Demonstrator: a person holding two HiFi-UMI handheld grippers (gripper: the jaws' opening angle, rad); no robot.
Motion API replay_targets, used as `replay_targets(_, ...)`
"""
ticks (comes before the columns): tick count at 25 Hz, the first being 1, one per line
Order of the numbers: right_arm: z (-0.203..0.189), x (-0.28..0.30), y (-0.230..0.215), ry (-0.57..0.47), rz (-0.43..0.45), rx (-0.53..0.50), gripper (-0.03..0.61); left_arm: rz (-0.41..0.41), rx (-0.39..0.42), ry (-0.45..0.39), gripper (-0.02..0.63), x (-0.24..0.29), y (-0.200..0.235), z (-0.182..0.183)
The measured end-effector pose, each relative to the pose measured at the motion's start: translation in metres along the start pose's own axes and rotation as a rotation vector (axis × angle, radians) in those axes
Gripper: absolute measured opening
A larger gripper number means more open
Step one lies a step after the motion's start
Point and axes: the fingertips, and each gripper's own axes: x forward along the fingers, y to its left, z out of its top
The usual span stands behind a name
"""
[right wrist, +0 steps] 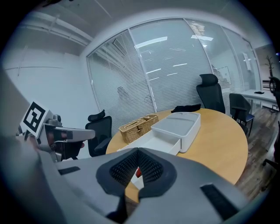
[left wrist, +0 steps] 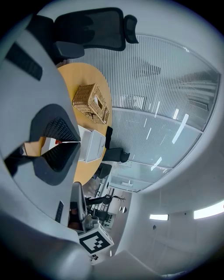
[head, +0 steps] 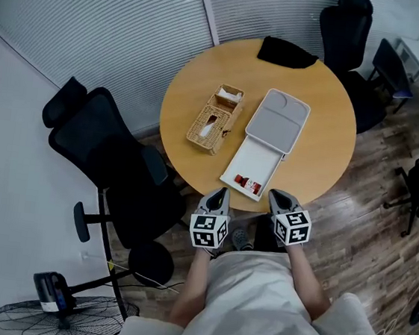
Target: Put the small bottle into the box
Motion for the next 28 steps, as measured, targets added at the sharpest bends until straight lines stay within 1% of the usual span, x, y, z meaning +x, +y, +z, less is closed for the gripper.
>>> replay_targets(8,-0.004,0.005,0.004,0.019,0.025,-0.017,0.018,0.011,-0.002,0.000,0.029,0.000,0.004,0.001)
replay_targets(13,0.000,0.006,0.000,0.012,0.020,-0.020,0.018,0.009,0.004,-0.002,0.029,0.003,0.003,0.003)
replay_targets(18,0.003,0.007,0.001,0.010,0.029,-0.025,0.018,0.004,-0.004,-0.006,0.029,0.002,0.001,0.005)
replay_targets(28,0.001,0.011,0.008,0.021,0.047,-0.039,0.018,0.023,-0.016,-0.009,0.029,-0.003,0.007,0.004)
